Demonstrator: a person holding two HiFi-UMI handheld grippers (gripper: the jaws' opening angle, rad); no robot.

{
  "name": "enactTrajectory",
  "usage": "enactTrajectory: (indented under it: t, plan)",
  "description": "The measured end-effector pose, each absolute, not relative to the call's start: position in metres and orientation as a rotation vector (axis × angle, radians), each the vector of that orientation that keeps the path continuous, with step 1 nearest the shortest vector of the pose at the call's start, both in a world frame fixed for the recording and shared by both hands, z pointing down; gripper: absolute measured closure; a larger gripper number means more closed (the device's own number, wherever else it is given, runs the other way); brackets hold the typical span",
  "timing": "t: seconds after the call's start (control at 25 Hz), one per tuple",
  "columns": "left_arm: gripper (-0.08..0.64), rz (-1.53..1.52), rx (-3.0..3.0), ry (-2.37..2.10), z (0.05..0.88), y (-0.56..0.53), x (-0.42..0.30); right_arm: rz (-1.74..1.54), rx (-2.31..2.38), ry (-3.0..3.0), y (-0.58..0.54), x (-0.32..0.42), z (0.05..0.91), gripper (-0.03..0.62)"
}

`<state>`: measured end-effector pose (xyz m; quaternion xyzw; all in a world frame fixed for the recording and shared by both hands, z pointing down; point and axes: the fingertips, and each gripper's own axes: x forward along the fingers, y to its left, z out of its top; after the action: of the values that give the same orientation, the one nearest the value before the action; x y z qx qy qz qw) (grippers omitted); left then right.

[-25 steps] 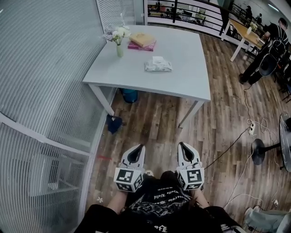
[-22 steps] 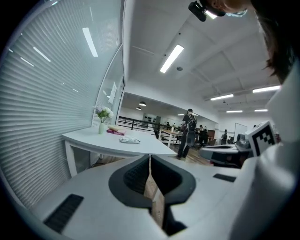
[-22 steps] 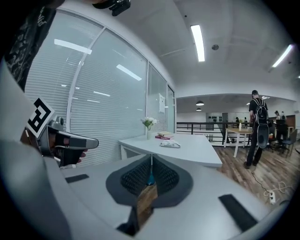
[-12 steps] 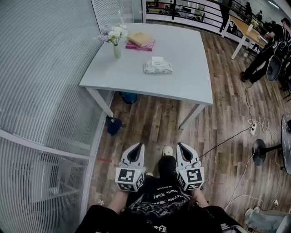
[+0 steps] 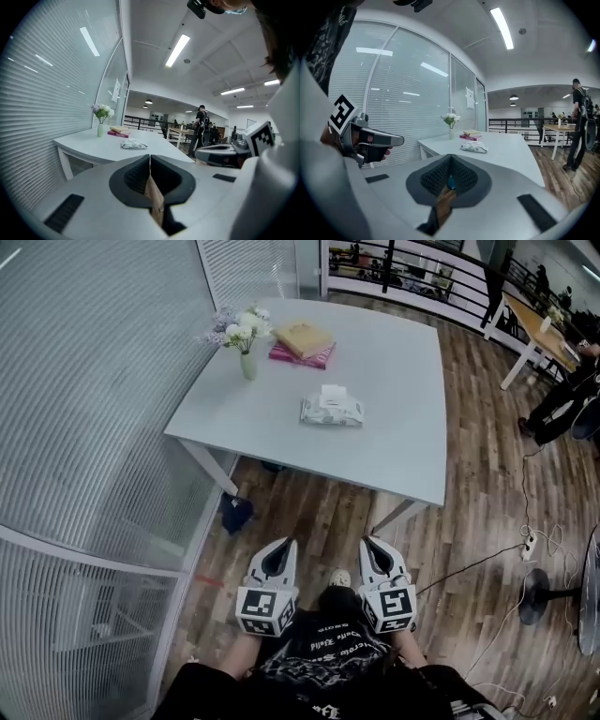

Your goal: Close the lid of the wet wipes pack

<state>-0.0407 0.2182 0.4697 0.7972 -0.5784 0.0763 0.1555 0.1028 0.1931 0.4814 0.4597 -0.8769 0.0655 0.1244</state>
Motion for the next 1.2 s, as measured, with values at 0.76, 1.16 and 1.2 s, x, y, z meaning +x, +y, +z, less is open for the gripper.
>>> enactTrajectory:
  t: [0.76,1.16,1.2]
  plan:
    - [0.551,0.268,2.218,-1.68,0.484,0.099,0.046,0.246,1.15,-2.65,0.069,0.164,0.494,0.594]
    - [0.551,0.272,2.244,-1.645,0.495,0.034,0.03,0.299,1.18,-2.62,0.03,0.154,0.506,0.594]
    - [0.551,0.266,2.248,-1.643,0.495,0.023,0.026,0.303,1.183,-2.617,0.021,0.151,0.505,0.594]
